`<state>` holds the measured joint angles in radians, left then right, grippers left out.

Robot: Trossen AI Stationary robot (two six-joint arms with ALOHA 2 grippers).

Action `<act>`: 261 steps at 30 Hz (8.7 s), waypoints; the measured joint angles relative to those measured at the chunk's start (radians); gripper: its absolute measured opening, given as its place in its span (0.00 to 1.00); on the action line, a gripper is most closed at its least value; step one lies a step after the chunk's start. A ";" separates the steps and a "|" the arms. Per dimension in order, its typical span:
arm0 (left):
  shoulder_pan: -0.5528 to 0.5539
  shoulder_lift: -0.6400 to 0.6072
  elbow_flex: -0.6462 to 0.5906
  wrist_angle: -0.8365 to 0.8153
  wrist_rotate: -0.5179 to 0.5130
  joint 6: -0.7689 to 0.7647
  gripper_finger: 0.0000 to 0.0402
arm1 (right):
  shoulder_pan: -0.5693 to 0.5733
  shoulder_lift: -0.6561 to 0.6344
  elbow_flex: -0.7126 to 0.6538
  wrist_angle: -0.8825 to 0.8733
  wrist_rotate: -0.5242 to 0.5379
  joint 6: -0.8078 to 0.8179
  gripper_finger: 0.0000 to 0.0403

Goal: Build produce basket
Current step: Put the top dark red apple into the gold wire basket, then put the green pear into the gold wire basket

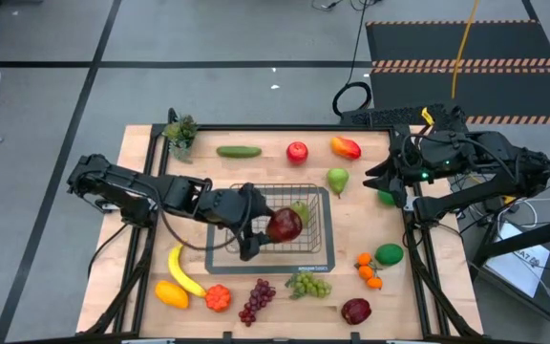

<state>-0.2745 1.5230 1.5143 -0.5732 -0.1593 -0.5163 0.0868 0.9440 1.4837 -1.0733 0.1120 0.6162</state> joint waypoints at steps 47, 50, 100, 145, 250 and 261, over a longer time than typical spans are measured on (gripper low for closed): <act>0.085 0.290 0.000 -0.537 0.190 -0.044 0.80 | 0.000 -0.003 -0.130 0.262 -0.012 0.013 0.41; 0.086 0.290 0.000 -0.557 0.190 -0.082 0.80 | 0.000 -0.003 -0.130 0.261 -0.013 0.010 0.41; 0.352 -0.244 0.000 -0.577 0.051 -0.032 0.48 | -0.188 0.257 -0.082 0.713 0.123 0.148 0.41; 0.387 -0.254 0.000 -0.529 -0.182 0.044 0.34 | -0.554 0.309 -0.502 0.179 -0.208 0.214 0.47; 0.433 -0.254 0.000 -0.669 -0.182 0.199 0.34 | -0.315 -0.027 -0.861 0.777 -0.139 0.255 0.00; 0.433 -0.254 0.000 -0.673 -0.192 0.201 0.34 | -0.200 -0.030 -0.567 0.773 -0.081 0.200 0.00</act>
<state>0.1589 1.2694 1.5139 -1.2461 -0.3509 -0.3158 -0.1131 0.9140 0.9172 -0.3001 0.0310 0.8167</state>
